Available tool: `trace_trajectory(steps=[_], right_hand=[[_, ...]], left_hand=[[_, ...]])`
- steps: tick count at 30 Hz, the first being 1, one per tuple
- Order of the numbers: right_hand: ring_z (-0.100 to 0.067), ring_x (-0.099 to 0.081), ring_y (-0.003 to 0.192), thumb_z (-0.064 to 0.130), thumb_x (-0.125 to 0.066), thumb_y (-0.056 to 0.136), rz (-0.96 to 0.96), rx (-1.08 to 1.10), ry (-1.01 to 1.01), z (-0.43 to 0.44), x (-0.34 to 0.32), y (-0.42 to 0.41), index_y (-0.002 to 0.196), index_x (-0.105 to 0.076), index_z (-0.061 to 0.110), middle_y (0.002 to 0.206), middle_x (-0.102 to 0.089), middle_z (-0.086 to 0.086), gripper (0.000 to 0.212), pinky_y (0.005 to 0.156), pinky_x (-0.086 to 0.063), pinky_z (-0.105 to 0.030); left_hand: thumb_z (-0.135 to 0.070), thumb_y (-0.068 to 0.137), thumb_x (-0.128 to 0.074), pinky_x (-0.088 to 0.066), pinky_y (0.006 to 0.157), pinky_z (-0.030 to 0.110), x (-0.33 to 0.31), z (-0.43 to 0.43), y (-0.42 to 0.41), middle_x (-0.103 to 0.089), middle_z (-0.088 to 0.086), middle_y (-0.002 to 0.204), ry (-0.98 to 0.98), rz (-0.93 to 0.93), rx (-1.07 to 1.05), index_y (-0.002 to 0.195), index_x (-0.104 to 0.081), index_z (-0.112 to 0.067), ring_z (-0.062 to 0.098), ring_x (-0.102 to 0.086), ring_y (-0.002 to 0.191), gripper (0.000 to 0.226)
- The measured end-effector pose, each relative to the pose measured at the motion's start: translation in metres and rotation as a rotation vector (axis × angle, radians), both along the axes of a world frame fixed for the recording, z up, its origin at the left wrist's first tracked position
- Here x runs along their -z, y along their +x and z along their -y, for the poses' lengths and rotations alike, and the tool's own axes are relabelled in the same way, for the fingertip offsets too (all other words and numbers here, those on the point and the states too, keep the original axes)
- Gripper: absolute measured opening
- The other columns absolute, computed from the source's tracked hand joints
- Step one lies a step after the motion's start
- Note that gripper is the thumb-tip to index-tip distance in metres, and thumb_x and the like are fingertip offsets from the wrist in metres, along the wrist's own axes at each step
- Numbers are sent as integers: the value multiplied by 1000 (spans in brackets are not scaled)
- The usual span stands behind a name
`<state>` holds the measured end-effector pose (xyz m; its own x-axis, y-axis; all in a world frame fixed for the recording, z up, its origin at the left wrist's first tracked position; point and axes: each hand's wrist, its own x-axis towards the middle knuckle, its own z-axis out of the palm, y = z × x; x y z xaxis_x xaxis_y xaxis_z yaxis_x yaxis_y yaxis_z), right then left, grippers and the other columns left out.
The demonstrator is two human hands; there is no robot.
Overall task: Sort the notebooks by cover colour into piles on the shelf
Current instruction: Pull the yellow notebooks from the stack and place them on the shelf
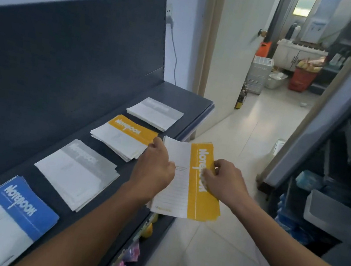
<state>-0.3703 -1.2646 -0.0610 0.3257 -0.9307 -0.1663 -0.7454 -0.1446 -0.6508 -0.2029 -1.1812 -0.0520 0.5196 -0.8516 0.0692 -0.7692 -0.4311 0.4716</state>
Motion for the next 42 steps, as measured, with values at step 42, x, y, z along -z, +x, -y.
trace_trajectory(steps=[42], right_hand=[[-19, -67, 91, 33, -58, 95, -2, -452, 46, 464, 16, 182, 125, -62, 27, 109, -71, 2, 31, 76, -53, -32]], left_hand=[[-16, 91, -61, -33, 45, 26, 11, 384, 117, -56, 0, 86, 27, -132, -551, 107, -43, -16, 13, -53, 70, 24]])
